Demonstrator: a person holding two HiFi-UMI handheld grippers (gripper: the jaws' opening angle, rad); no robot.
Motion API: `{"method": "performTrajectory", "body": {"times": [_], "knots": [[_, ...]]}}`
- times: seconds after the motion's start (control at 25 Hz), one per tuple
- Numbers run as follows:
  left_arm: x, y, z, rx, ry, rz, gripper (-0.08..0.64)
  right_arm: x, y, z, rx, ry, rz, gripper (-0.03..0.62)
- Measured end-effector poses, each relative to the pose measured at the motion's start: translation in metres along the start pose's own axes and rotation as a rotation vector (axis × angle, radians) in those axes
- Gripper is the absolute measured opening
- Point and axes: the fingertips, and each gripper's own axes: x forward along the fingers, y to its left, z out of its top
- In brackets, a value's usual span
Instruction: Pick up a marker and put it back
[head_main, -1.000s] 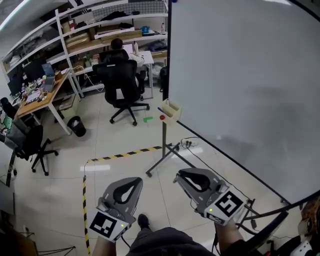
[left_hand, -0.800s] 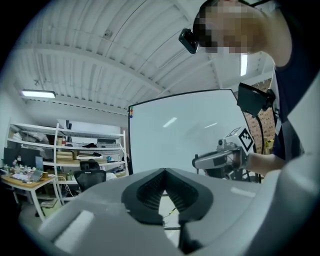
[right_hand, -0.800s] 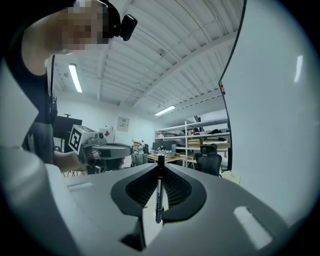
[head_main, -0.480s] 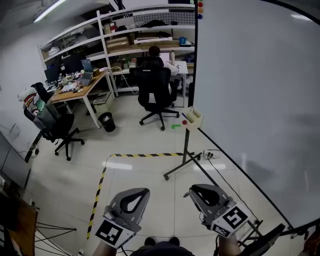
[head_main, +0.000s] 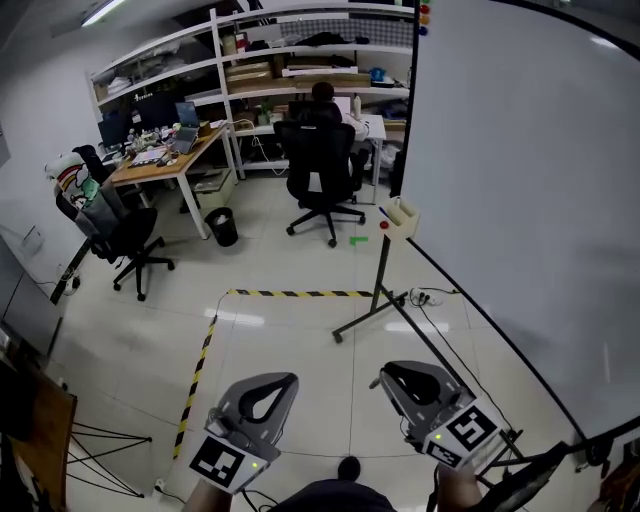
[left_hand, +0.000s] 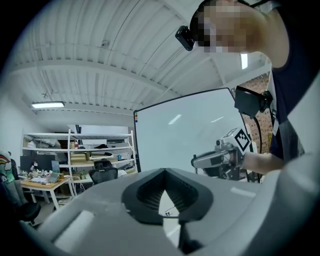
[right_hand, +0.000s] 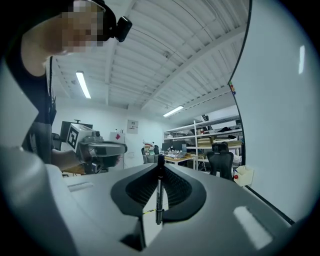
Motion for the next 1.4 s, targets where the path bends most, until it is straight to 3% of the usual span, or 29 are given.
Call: {"method": "performTrajectory", "body": {"times": [0.4, 0.6, 0.96, 1.16, 1.4], "knots": [[-0.124, -0.012, -0.006, -0.053, -0.05, -0.008, 0.003, -0.006, 0.135, -0.008, -0.057, 0.049, 0.021, 0.031], [-0.155, -0.024, -0.015, -0.102, -0.04, -0.039, 0.003, -0.024, 0.172, -0.012, -0.07, 0.098, -0.005, 0.029], [-0.161, -0.052, 0.002, -0.092, -0.066, -0.066, 0.003, -0.059, 0.181, 0.0, -0.093, 0.088, -0.032, 0.029], [-0.142, -0.074, 0.01, -0.065, -0.057, -0.042, 0.003, -0.088, 0.166, -0.003, -0.12, 0.094, -0.053, 0.031], [-0.119, -0.102, 0.017, -0.067, -0.065, -0.059, 0.003, -0.116, 0.141, -0.003, -0.08, 0.066, -0.064, 0.031]]}}
